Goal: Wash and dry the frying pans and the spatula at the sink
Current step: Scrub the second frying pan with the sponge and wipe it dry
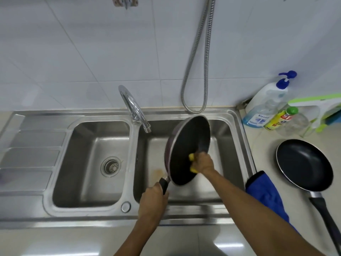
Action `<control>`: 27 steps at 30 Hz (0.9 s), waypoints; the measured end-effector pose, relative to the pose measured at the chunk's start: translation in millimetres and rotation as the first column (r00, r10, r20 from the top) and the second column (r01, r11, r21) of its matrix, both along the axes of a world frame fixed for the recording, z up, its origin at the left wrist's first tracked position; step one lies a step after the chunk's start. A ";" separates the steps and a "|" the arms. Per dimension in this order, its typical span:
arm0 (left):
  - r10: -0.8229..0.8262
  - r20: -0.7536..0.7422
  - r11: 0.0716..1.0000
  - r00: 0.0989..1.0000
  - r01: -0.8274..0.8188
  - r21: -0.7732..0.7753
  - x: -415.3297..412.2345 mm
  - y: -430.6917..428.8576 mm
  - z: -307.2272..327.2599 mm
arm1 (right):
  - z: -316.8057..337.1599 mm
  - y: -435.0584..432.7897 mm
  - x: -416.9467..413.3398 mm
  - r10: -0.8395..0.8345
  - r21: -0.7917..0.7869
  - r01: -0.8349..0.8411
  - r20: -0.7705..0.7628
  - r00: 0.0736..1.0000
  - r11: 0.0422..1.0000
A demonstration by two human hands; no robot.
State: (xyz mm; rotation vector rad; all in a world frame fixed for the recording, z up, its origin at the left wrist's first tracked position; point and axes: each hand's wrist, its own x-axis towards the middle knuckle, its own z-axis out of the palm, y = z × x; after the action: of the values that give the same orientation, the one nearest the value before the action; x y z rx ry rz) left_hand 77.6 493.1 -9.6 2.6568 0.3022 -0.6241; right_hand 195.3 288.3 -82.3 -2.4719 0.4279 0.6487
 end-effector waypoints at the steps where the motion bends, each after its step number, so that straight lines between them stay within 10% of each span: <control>1: -0.031 0.011 0.999 0.999 0.031 0.012 -2.4 -3.1 0.6 | 4.3 0.0 13.8 -0.078 0.014 0.078 0.046 0.996 0.997; 4: 0.034 0.042 0.997 0.999 -0.031 -0.064 -1.2 -6.5 2.1 | 27.8 15.5 40.7 -0.222 0.175 0.178 0.275 0.936 0.968; 8: 0.192 -0.034 0.959 0.981 -0.195 -0.206 12.2 -0.3 -1.5 | 52.7 71.4 17.8 0.026 0.281 -0.183 0.485 0.874 0.942; 14: 0.265 -0.139 0.893 0.954 -0.297 -0.339 3.9 11.9 -6.1 | 20.1 45.8 -22.9 0.453 0.021 -0.480 0.296 0.841 0.877; 19: 0.196 -0.203 0.880 0.959 -0.264 -0.395 -12.5 10.5 -6.5 | 17.4 0.6 -4.0 0.372 -0.382 -0.326 0.051 0.927 0.865; 27: 0.237 -0.229 0.824 0.944 -0.321 -0.467 -5.1 9.6 2.6 | 29.7 89.6 -10.9 0.621 -0.121 -0.648 0.460 0.635 0.752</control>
State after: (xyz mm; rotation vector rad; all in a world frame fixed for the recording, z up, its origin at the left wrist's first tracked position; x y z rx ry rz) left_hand 72.6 502.7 -7.0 2.0177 0.4937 -0.7094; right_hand 184.4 377.9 -52.5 -2.5827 -0.6942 0.2581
